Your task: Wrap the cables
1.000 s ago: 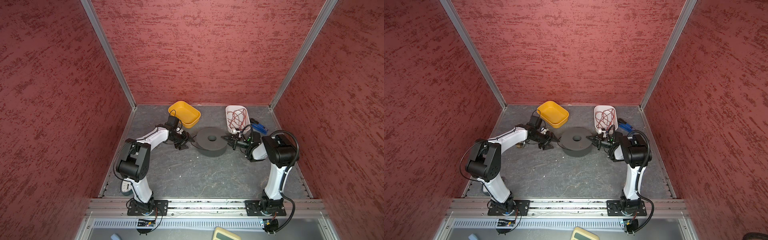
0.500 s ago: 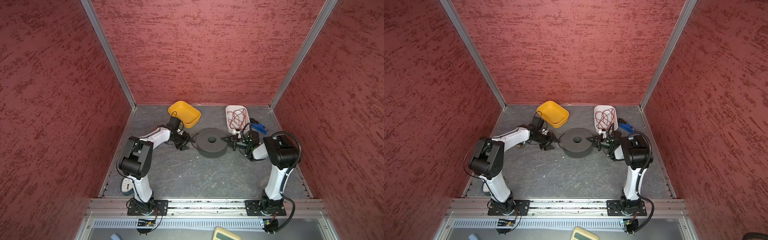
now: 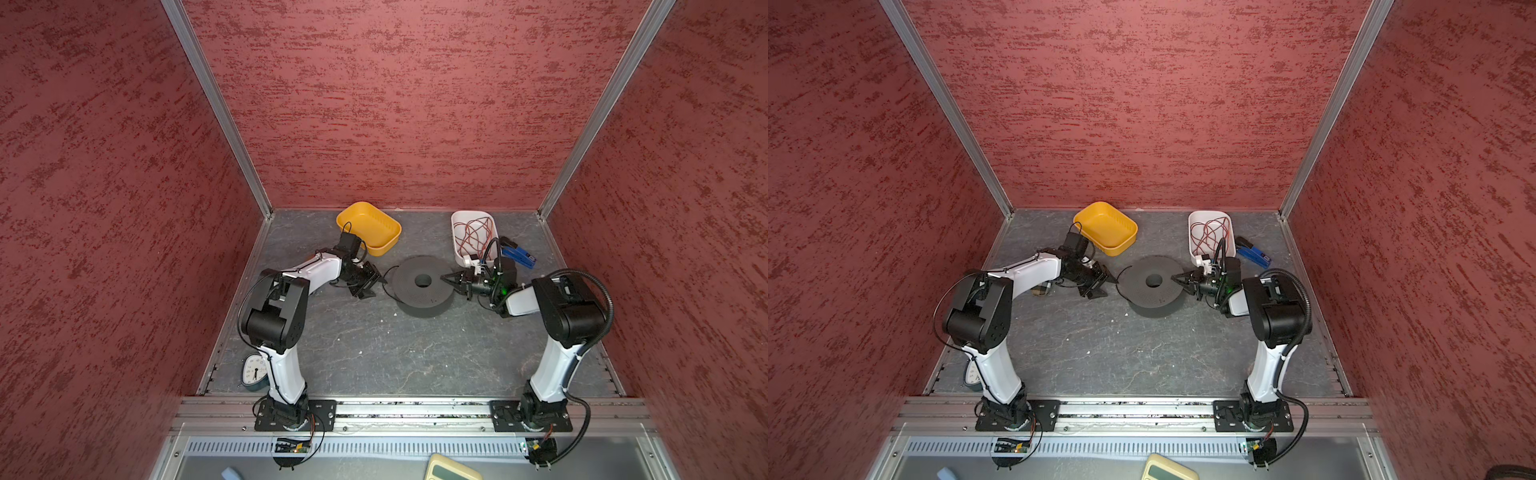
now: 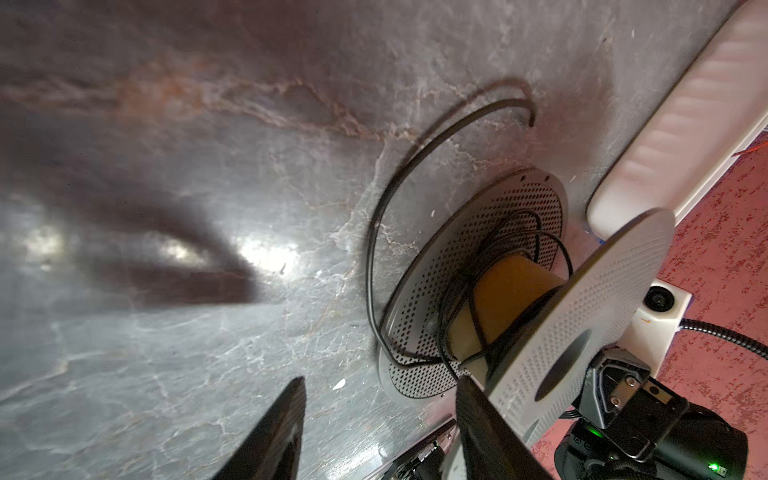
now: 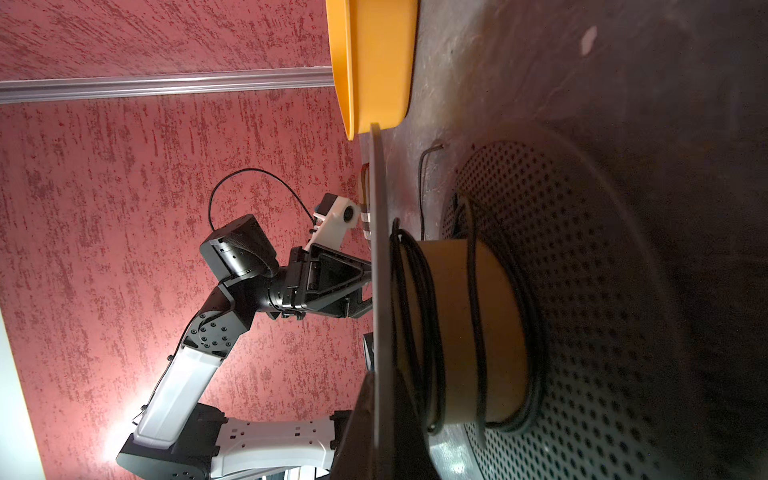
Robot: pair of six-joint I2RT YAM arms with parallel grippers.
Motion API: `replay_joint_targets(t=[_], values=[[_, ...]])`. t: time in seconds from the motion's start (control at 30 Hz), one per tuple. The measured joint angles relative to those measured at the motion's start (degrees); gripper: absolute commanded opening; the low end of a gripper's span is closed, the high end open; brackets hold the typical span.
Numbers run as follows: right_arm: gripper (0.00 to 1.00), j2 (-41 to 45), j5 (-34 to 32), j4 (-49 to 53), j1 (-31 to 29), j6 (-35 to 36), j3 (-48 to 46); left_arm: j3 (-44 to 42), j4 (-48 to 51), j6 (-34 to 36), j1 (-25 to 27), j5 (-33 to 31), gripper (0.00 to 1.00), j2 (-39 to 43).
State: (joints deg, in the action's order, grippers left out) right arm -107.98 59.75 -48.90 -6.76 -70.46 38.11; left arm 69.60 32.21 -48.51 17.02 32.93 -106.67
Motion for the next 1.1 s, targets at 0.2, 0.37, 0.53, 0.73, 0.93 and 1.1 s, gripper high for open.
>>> replay_joint_targets(t=[0.2, 0.37, 0.53, 0.73, 0.93, 1.1], values=[[0.38, 0.31, -1.70, 9.35, -0.22, 3.96, 0.00, 1.16, -2.34, -0.79, 0.00, -0.52, 0.58, -2.32], [0.52, 3.26, -2.78, 17.73, -0.22, 8.22, 1.36, 1.16, -3.10, -0.81, 0.04, -2.01, 0.58, -3.85], [0.58, 7.52, -5.18, 24.76, -0.22, 12.72, 3.30, 1.18, -4.85, -0.52, 0.04, -4.04, 0.58, -3.96], [0.65, 12.13, -8.66, 34.45, -0.13, 17.90, 5.07, 2.91, -7.19, -0.15, 0.74, -5.35, 0.58, -6.58], [0.69, 15.19, -10.51, 39.04, 0.50, 19.96, 5.35, 6.54, -10.29, -0.74, 2.12, -5.14, 0.58, -9.97], [0.70, 15.63, -11.54, 41.42, 0.90, 20.85, 5.35, 8.02, -13.20, -2.32, 2.40, -4.28, 0.57, -11.80]])
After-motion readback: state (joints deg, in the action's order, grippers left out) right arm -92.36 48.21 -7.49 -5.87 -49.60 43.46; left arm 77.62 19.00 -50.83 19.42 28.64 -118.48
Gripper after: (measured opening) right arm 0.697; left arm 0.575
